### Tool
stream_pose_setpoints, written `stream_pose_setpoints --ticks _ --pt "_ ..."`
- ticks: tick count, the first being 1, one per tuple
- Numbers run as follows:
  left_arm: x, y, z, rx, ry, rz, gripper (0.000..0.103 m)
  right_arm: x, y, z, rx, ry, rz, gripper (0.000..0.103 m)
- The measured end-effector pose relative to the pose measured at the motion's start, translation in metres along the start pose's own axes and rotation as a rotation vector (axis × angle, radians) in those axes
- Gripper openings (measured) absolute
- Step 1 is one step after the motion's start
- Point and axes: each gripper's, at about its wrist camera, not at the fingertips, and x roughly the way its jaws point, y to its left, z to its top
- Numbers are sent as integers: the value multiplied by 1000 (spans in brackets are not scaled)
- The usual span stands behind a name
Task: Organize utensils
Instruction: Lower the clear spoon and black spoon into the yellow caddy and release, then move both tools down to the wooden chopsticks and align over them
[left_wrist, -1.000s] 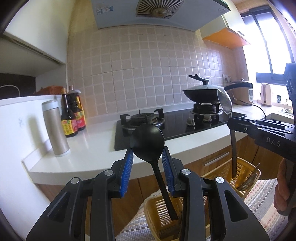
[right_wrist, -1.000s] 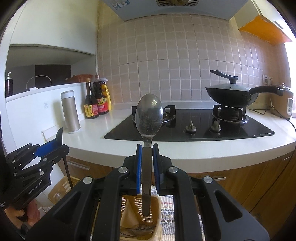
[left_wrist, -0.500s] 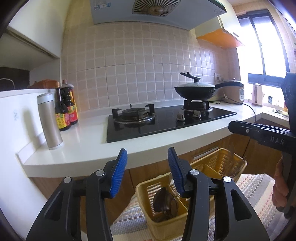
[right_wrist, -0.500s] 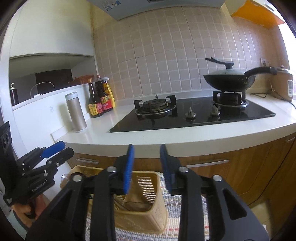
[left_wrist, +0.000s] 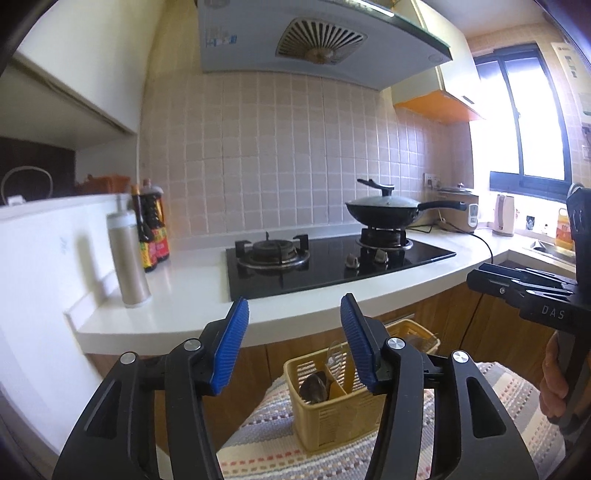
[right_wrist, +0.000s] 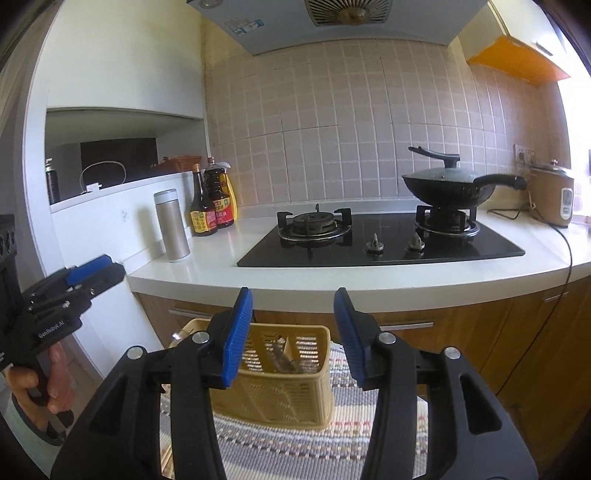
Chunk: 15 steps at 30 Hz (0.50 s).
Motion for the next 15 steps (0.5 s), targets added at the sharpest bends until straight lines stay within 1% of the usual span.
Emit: stream_pose_setpoints --ticks 3,6,10,12,15 --pt "-21 -3 3 16 -2 18 52 -11 9 1 -17 26 -8 43" --pt "-36 -5 3 26 12 35 52 -19 20 -2 -44 71 -15 43" --pt "-50 -4 -5 34 79 35 52 -21 35 -15 -89 194 -26 43" --pt "-54 -2 -16 35 128 29 52 -20 40 -26 -103 270 -24 43" --pt "-55 3 -38 27 221 11 52 -16 42 -44 -119 387 -50 43"
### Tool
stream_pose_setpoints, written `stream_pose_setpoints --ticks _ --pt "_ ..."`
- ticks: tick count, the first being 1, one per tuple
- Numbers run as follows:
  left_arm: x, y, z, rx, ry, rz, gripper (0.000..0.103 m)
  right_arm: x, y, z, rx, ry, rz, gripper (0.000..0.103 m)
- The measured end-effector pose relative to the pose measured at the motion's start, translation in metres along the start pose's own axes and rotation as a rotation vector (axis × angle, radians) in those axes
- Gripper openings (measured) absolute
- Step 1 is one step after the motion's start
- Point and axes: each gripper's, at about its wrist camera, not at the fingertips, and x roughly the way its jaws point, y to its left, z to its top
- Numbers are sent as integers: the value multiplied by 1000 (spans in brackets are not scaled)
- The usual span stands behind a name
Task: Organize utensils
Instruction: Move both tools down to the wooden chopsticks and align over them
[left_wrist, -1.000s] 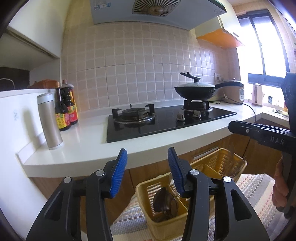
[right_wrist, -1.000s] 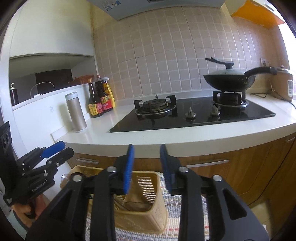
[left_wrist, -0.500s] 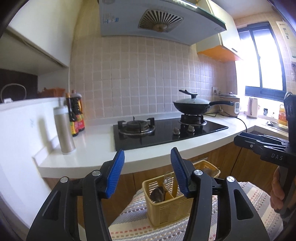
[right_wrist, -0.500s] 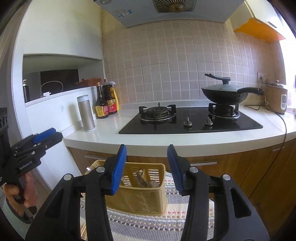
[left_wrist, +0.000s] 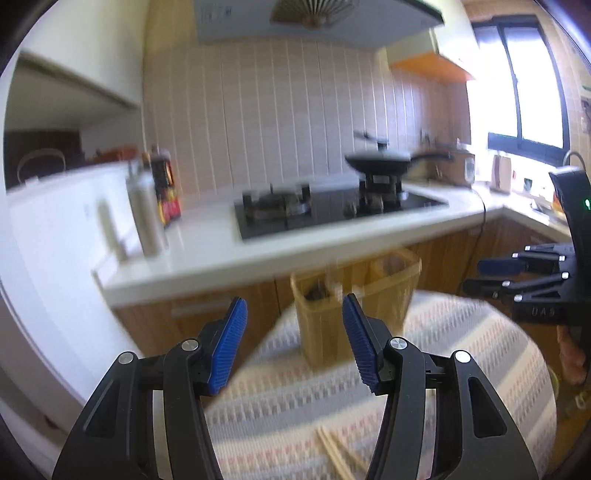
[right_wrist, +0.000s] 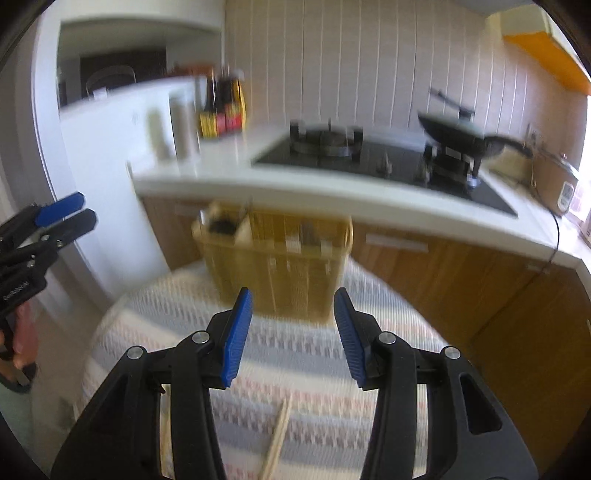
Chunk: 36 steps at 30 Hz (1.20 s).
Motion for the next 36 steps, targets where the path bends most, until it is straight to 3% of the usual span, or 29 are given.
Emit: stream_pose_setpoints --ticks 6,9,14,17,23,30,33,36 --pt "20 6 -55 15 197 -9 52 35 -7 -35 46 283 54 43" --pt "38 8 -84 3 332 -55 52 51 -13 -53 75 380 82 42" --pt "71 4 -123 -32 545 -143 51 72 -19 -78 123 499 119 34" --pt "85 2 -141 -63 628 -176 41 77 -21 -87 126 524 128 33" --pt "97 -4 -157 -109 682 -216 40 83 -23 -91 129 542 148 33" --pt "102 -26 -153 -11 716 -139 40 94 -14 -94 120 587 159 33" --pt "104 -26 -153 15 725 -113 28 104 -14 -100 137 633 164 32" --pt "105 -22 -152 15 730 -110 20 111 -18 -105 145 662 173 22"
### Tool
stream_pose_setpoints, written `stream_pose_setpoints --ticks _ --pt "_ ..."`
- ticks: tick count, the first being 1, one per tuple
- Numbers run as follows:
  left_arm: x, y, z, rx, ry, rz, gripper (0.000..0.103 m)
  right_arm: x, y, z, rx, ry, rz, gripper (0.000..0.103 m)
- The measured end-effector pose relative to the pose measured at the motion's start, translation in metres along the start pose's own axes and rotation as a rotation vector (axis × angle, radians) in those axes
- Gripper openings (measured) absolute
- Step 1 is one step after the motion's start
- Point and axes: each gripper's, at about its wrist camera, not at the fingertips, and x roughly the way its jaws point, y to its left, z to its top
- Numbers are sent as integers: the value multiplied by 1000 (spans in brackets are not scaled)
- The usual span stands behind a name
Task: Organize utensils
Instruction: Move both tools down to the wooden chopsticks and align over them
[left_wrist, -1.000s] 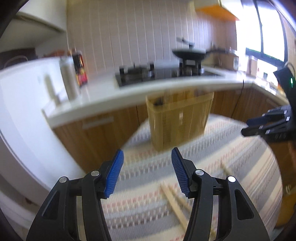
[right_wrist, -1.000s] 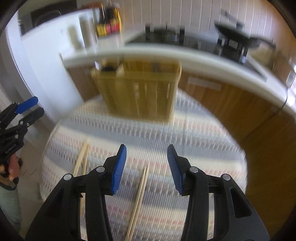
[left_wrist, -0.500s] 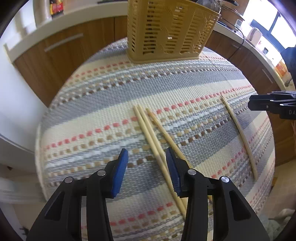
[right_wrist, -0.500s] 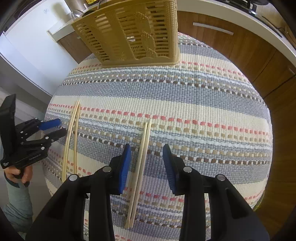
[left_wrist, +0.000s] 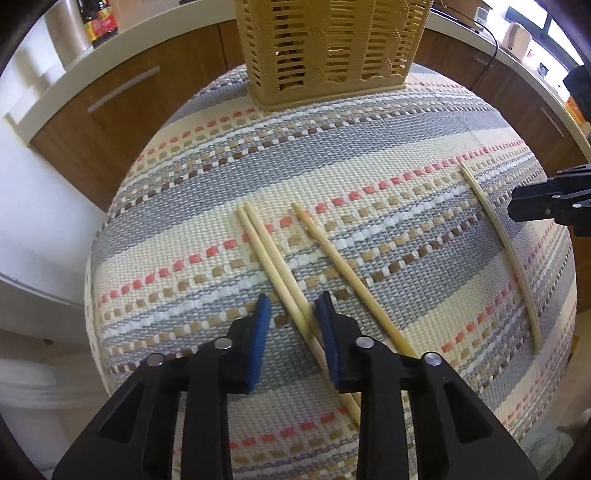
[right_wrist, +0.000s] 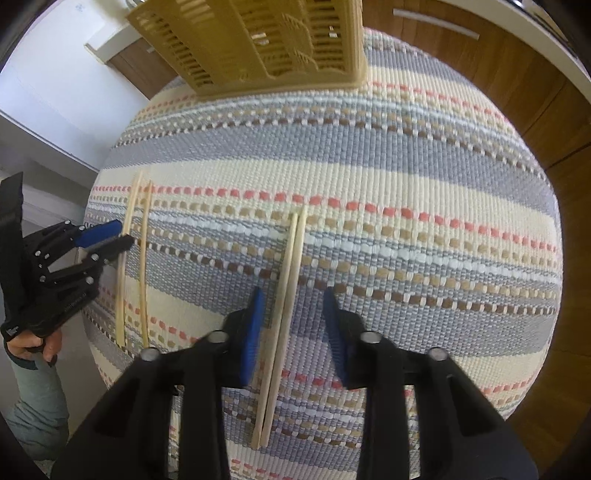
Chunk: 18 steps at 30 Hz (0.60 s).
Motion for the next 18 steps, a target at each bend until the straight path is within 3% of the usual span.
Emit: stream_pose_setpoints --ticks 10,18 --pt "0 3 1 -3 -8 -2 19 23 5 -2 -12 37 -21 19" --pt "0 10 -5 1 1 -18 20 35 20 -25 -41 60 -54 15"
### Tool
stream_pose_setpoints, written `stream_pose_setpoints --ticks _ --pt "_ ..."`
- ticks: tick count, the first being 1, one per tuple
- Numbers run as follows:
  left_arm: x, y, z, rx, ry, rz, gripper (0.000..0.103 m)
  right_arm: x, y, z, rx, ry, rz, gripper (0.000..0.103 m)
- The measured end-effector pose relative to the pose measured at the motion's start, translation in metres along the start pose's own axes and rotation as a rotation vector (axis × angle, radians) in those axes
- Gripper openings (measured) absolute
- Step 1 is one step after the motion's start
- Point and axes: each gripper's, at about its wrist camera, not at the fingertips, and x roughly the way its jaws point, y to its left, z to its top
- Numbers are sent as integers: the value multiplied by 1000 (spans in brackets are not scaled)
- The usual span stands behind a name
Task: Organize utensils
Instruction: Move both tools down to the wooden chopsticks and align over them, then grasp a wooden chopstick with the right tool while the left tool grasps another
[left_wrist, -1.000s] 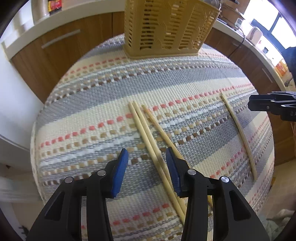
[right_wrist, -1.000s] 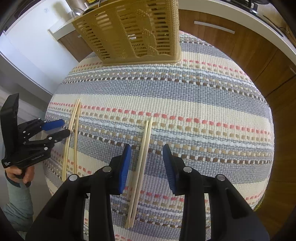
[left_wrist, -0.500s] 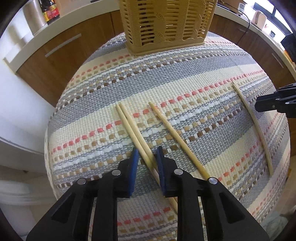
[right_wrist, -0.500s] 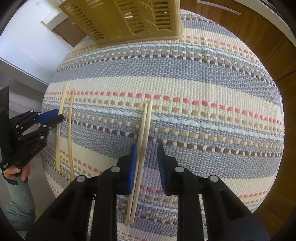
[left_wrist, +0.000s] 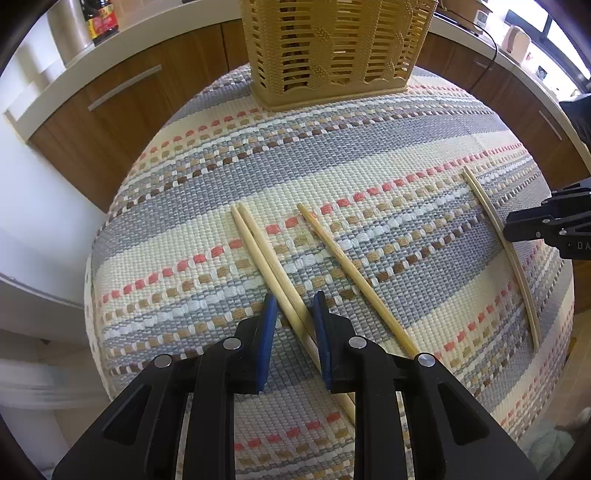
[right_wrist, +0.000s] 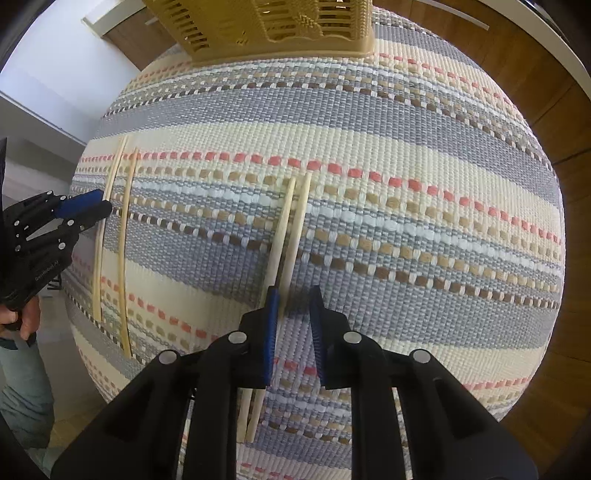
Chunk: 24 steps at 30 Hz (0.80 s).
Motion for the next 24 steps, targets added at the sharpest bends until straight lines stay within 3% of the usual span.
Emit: stream_pose_setpoints --ticks 6,10,13,16,19,24 --pt "2 -14 2 82 54 56 24 8 22 10 -39 51 -61 15" --pt "4 -13 10 87 114 26 24 9 36 10 -86 45 -118 8" --pt "5 -13 14 93 126 20 17 10 34 10 -64 41 -87 5" --pt "4 -15 17 86 118 33 14 9 29 9 -60 26 -60 4" --pt "-4 -23 15 76 77 51 3 4 26 4 -74 6 -51 4" --pt "-28 -29 11 44 -1 27 2 -16 14 -6 -86 -61 -30 4"
